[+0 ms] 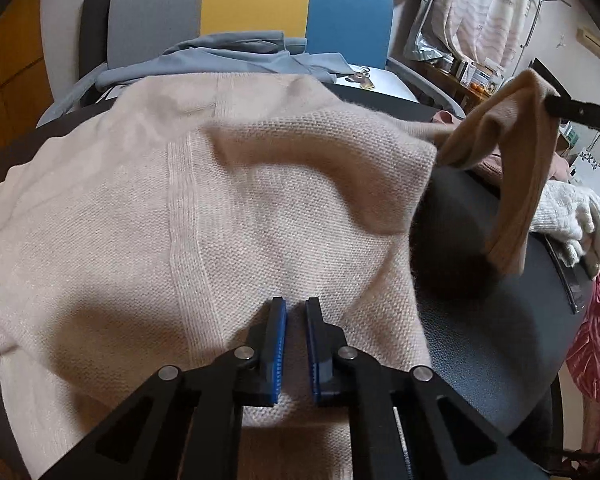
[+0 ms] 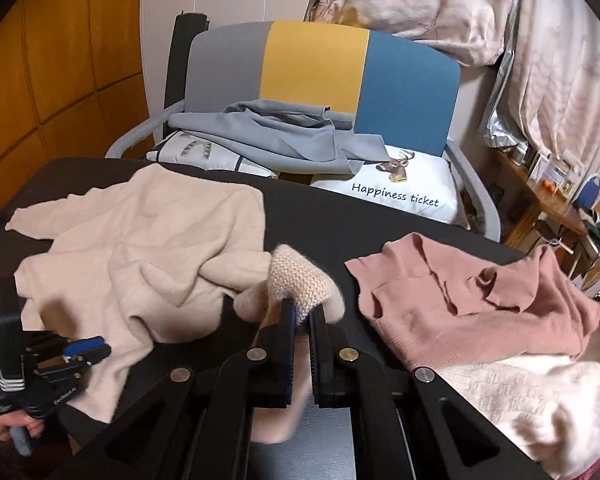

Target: Fold clothes

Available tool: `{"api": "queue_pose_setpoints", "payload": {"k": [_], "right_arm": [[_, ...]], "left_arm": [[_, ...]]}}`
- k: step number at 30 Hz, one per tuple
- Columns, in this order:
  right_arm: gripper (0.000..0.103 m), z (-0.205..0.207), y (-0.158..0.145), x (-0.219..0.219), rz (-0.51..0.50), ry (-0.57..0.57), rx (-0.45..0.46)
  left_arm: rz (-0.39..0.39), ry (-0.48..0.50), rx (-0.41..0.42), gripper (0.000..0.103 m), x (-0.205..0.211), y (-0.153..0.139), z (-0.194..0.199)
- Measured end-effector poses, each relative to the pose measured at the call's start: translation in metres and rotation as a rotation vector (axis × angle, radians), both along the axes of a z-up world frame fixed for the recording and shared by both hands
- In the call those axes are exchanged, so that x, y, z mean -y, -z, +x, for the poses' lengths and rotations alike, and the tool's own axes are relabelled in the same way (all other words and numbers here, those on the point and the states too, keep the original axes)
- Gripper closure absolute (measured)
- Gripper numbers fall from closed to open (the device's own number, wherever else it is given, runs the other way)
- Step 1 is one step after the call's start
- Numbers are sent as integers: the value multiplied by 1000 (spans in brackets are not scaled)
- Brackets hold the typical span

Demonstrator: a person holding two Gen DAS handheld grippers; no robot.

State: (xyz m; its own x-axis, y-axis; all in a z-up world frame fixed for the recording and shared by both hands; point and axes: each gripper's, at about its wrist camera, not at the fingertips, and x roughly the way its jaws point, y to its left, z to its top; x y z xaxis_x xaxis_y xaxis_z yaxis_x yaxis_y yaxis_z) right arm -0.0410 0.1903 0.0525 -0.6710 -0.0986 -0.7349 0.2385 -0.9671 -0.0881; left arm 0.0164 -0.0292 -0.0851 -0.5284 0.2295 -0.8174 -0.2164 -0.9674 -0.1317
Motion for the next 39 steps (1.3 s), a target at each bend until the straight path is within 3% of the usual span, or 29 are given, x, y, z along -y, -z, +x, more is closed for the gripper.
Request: {"api": "queue_pose_setpoints", "payload": {"k": [4,7,11,12,14,16,19,21,23,27,31,33,35,36,37,38,39], "right_arm": [[96,-4,25,11,-23,-30,60],[96,-9,67,33,-34,-63,150],[95,-16,132,54,-104,-92,351],[95,-15,136,56,-123,-96,360],[88,-13,130,53,-148,-120,355],[75,-9,116,37,-208,-119,347],[69,-3,91,-2,-325,-67,304],[59,5,75,-40,-352,11,252],[56,9,72,-66,-307,69,241],[54,17,93,-90,-210,86,312],[50,26,121,-82,-243,62,379],[46,27,132,-71,-210,40,378],[46,27,144,-58,-148,30,367],[51,27,150,-52,-117,24,362],[67,27,147,-47,-81,6,329],[93,28,145,-40,-58,-41,320],[93,27,139,-34,-24,-70,323]], "left_arm": [[-22,-3,-3,94,-3,0,1],[-29,-7,3,94,-2,-1,2],[-36,-9,10,94,-1,-2,2],[-38,-8,12,94,0,-2,3],[-42,-3,16,94,1,-3,3],[-33,5,19,94,6,-6,6],[-17,15,5,94,13,-13,14],[-14,31,-34,93,16,-20,21],[-16,51,-73,90,14,-26,26],[-52,88,-106,80,1,-29,24],[-86,134,-86,79,-14,-21,20],[-95,175,-94,77,-21,-17,22],[-134,220,-115,75,-31,-12,26],[-174,238,-131,75,-36,-8,27],[-216,253,-150,74,-40,-4,28],[-258,269,-168,73,-45,1,29],[-265,271,-164,73,-46,1,29]]}}
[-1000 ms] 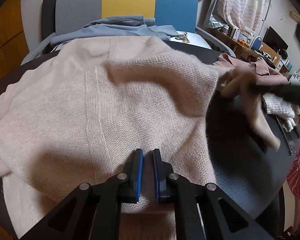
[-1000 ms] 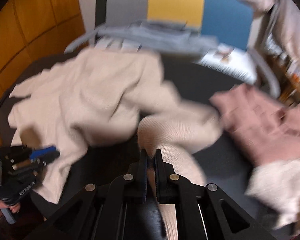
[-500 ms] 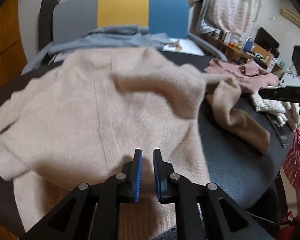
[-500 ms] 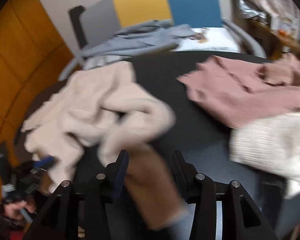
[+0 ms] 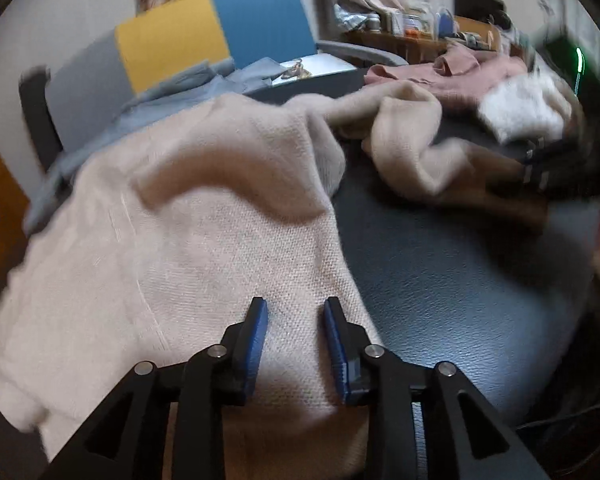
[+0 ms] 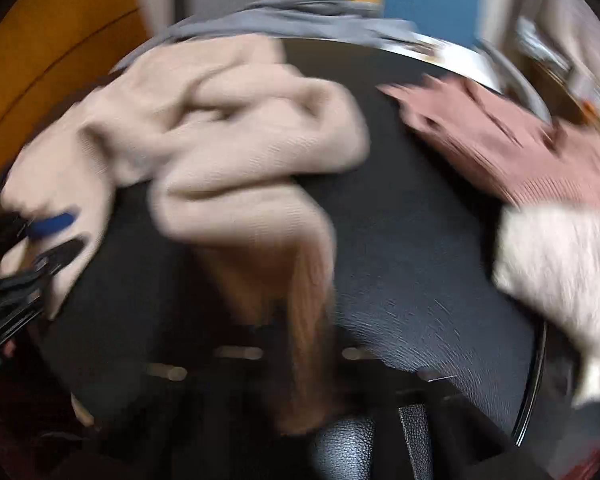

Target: Fold clothes

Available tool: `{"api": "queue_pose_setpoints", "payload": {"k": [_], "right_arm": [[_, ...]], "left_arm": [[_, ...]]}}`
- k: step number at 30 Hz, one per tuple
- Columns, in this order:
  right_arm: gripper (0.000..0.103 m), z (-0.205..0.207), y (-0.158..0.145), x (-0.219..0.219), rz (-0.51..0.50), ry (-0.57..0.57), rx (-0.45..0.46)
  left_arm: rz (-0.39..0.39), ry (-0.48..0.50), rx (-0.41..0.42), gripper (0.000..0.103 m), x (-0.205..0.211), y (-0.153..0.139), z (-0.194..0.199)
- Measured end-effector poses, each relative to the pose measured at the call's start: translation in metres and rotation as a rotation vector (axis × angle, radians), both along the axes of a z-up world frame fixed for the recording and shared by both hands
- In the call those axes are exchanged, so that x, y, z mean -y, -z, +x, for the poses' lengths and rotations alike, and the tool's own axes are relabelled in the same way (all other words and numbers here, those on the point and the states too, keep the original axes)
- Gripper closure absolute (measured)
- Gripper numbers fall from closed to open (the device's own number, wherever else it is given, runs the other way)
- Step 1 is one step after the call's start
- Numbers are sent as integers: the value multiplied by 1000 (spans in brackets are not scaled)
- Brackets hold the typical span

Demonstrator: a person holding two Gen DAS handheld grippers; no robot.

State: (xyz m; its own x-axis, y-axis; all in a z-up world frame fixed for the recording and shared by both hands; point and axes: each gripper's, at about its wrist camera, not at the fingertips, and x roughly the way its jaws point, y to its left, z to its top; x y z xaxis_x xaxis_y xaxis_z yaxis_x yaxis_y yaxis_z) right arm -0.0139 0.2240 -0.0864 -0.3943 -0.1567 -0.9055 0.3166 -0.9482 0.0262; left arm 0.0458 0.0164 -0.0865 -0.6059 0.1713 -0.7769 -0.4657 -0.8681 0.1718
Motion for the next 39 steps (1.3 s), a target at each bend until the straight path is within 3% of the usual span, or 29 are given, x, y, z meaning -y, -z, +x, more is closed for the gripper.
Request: {"api": "queue_pose_setpoints", "payload": {"k": [2,3,6,11,17,25,30,33,34,35,36,37,39], "right_arm": [[93,-1,-19,2,80,-18,-57],[93,-3,-34,-3,118,-25,-100],[93,-14,-84,-30,226,-5,-222],[93,-44,-150,-74,308,88,-322],[93,-104,-176,-136,281,242,-332],[93,-155,-136,-204,302,458,-241],[93,-174,-71,-241,308,558,-86],[89,-173,-36,-245,324,548,-19],[87,-171,-30,-243,330,539,-12],[79,-170,-33,-240,340,526,-21],[61,-168,-37,-237,349,512,-31],[54,-164,-47,-235,355,523,-49],[52,-150,-79,-227,354,569,-161]], "left_arm": [[22,-17,35,77,4,-3,-2],[49,-37,56,85,10,-7,-5],[97,-93,72,96,27,-19,-9],[170,-103,83,99,39,-32,-11],[152,-98,114,99,34,-22,-8],[129,-124,134,99,33,-12,-1],[126,-132,148,99,33,-9,-2],[121,-130,144,99,32,-8,-4],[122,-129,143,99,32,-8,-5],[129,-126,141,98,33,-9,-5],[138,-122,137,98,35,-11,-5],[147,-118,133,98,36,-12,-5],[158,-110,112,94,39,-17,-4]]}}
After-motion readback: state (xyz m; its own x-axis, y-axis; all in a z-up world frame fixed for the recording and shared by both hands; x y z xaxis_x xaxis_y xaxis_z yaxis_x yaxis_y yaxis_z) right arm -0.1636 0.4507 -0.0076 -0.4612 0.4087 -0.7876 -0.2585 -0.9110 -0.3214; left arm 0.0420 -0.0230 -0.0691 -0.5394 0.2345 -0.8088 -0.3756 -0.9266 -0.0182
